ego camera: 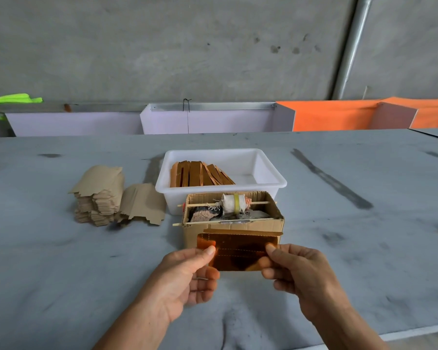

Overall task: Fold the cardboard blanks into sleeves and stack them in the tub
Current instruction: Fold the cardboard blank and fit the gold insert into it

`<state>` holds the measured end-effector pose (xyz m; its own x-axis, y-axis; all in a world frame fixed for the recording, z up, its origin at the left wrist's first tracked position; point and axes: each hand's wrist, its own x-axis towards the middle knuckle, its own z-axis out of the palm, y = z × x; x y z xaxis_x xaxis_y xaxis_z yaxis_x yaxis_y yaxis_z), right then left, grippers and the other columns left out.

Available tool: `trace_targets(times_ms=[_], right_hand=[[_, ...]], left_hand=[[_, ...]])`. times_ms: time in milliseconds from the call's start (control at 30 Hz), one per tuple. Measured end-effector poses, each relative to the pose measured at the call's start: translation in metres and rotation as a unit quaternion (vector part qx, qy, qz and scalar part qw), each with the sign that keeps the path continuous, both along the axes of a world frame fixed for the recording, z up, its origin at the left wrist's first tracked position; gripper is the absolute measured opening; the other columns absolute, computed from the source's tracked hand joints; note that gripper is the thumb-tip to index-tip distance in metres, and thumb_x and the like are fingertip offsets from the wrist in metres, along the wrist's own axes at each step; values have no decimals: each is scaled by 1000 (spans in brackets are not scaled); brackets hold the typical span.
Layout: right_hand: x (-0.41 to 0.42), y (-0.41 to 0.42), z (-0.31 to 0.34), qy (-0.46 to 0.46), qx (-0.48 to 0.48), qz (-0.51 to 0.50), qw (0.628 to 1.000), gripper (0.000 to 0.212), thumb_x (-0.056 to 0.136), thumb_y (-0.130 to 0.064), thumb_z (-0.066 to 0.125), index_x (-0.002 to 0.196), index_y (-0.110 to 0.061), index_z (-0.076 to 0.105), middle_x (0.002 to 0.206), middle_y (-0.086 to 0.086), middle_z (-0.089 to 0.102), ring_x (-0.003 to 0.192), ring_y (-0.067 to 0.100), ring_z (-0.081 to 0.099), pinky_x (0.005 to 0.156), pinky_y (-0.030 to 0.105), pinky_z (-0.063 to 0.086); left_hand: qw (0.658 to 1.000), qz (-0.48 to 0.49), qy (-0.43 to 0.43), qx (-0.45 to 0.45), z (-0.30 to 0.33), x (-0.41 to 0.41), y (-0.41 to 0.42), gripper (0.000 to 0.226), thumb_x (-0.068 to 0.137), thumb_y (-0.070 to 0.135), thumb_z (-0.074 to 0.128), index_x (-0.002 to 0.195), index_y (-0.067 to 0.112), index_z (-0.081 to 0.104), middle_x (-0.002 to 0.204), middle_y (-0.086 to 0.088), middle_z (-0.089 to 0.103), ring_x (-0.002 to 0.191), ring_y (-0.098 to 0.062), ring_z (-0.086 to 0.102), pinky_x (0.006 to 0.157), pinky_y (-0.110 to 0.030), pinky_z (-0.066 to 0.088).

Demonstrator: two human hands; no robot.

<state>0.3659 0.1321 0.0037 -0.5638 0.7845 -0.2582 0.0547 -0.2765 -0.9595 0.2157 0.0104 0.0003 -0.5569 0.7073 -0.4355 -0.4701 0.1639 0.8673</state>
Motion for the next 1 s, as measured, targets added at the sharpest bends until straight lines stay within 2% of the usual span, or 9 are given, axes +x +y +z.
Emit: trace_targets(times_ms=[100, 233, 433, 700, 800, 900, 1000], right_hand=[[1, 0, 1, -5, 2, 5, 1000, 14, 86, -13, 64, 78, -1, 67, 67, 14, 70, 47, 13, 61, 42, 22, 46], [-1, -3, 0, -14, -12, 31, 999, 17, 93, -14, 57, 91, 1, 64, 70, 16, 70, 49, 17, 63, 43, 24, 47], [0, -1, 0, 19, -24, 23, 999, 4, 88, -10, 62, 86, -7, 64, 76, 16, 72, 54, 17, 66, 44, 23, 49], [-4, 3, -5, 65, -81, 30, 994, 8, 84, 1, 60, 79, 4, 66, 73, 20, 69, 57, 17, 66, 51, 22, 54], [-7, 1, -6, 75, -72, 20, 994, 1, 75, 3, 66, 75, 4, 66, 72, 21, 69, 59, 19, 67, 52, 22, 56], [-9, 0, -7, 86, -61, 4, 994, 8, 62, -1, 72, 67, 1, 65, 68, 19, 69, 59, 19, 67, 53, 22, 56], [-12, -3, -8, 90, -49, -27, 994, 14, 69, 7, 70, 65, -2, 60, 64, 16, 67, 56, 17, 67, 52, 24, 54]], left_hand=[[1000, -12, -5, 8, 0, 2, 0, 13, 83, 19, 66, 81, 8, 60, 60, -13, 66, 43, -17, 59, 41, -24, 49], [998, 26, 14, 53, -3, 4, 2, 10, 83, 15, 65, 81, 5, 62, 66, -14, 69, 49, -16, 61, 46, -23, 52], [995, 54, 44, 78, -4, 10, 6, 3, 81, 6, 65, 80, 3, 67, 66, -12, 70, 52, -12, 62, 51, -20, 53], [989, 93, 65, 99, -4, 8, 8, 9, 80, -2, 65, 72, 0, 66, 62, -11, 67, 55, -15, 61, 53, -18, 53], [984, 109, 99, 103, -5, 8, 8, 9, 80, -3, 66, 72, -1, 66, 61, -10, 67, 54, -12, 62, 54, -19, 54], [978, 125, 133, 104, -5, 9, 9, 10, 79, -3, 68, 70, 1, 67, 59, -7, 68, 52, -10, 63, 59, -23, 53], [969, 144, 164, 114, -5, 12, 12, 11, 78, -5, 68, 69, 3, 68, 56, -4, 67, 49, -8, 62, 61, -25, 52]])
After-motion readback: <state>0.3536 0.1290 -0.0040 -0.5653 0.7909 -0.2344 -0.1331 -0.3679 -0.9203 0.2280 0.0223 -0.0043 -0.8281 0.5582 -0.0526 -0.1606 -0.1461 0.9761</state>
